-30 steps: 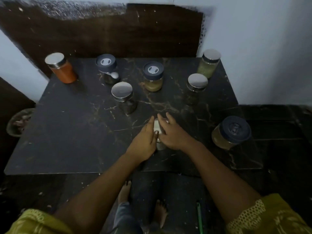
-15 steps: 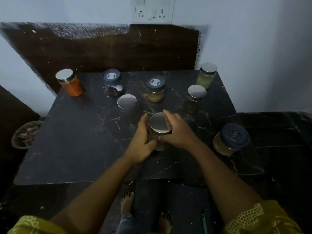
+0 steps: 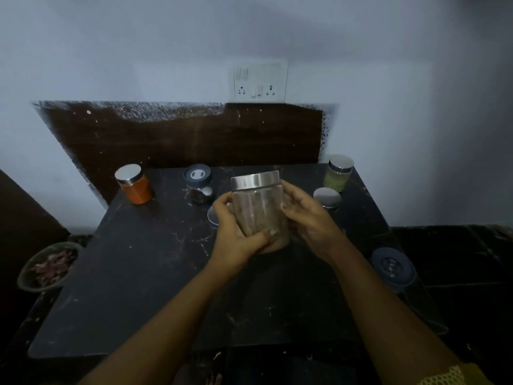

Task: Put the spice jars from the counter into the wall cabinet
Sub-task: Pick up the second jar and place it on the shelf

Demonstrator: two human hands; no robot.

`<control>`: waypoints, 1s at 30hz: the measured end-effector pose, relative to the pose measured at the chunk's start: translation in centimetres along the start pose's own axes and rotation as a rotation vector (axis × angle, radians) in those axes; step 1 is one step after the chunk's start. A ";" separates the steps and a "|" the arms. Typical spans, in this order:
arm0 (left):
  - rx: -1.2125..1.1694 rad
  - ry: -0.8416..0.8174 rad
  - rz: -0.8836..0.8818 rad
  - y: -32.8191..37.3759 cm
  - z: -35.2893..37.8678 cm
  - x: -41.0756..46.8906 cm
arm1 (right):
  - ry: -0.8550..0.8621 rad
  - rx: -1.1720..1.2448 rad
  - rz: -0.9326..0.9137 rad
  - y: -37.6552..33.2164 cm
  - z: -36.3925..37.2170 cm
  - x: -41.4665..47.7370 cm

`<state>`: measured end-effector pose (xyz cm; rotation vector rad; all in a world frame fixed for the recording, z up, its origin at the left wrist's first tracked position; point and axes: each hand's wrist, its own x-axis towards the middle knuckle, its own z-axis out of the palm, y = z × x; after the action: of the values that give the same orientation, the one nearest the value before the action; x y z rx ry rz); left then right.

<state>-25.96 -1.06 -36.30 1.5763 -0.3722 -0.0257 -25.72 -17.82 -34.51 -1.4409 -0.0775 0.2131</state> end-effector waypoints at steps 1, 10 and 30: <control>-0.051 0.006 -0.009 0.5 -0.3 0.2 | -0.056 0.027 0.014 0.0 0.1 0.0; -0.156 0.170 0.110 3.5 -3.0 3.2 | -0.031 0.042 -0.169 -3.1 3.8 1.7; -0.087 0.180 0.350 8.3 -10.9 8.8 | 0.095 -0.142 -0.471 -10.4 9.9 7.8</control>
<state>-16.82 7.39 -25.80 1.3967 -0.4937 0.3630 -18.88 -7.84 -23.47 -1.5292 -0.3552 -0.2517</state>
